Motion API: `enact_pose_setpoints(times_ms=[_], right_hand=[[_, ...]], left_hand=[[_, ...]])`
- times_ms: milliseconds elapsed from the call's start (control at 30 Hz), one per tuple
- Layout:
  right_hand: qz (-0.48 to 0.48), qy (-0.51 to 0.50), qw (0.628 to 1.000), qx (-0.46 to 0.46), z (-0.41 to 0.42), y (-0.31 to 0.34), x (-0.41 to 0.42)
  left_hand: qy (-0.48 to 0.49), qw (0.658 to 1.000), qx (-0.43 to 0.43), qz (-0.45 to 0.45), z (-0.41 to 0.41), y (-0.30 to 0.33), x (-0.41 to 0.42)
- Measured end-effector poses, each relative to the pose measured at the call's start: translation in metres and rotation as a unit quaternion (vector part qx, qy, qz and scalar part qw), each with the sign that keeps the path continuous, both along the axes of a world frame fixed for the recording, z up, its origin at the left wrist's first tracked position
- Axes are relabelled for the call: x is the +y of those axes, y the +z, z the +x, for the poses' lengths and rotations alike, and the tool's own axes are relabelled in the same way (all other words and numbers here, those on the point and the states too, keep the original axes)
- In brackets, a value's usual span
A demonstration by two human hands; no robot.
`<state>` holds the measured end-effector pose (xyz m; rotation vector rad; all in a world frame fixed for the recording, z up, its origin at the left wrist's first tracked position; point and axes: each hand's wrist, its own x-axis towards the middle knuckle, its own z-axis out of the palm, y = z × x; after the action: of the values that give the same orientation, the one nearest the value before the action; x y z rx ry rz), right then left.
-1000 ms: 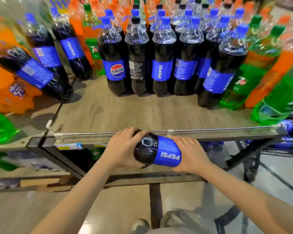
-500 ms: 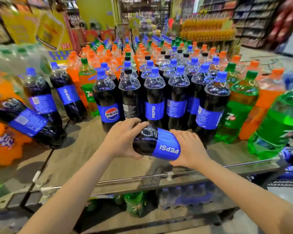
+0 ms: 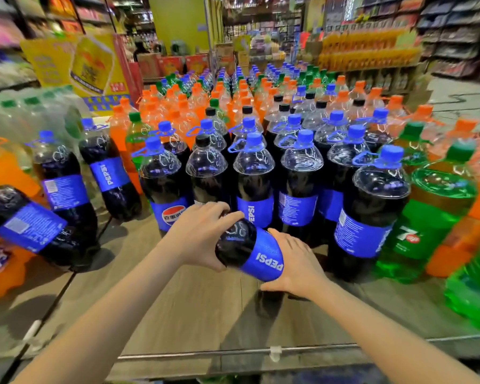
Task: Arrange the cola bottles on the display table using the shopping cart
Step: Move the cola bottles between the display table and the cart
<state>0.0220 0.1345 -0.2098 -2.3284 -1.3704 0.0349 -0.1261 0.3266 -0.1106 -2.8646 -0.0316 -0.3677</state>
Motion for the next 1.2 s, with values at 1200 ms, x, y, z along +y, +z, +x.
enact_pose_setpoints(times_ms=[1200], right_hand=[[0.145, -0.184, 0.971, -0.049, 0.041, 0.073, -0.17]], left_hand=[[-0.072, 0.932, -0.153, -0.321, 0.106, 0.014, -0.154]])
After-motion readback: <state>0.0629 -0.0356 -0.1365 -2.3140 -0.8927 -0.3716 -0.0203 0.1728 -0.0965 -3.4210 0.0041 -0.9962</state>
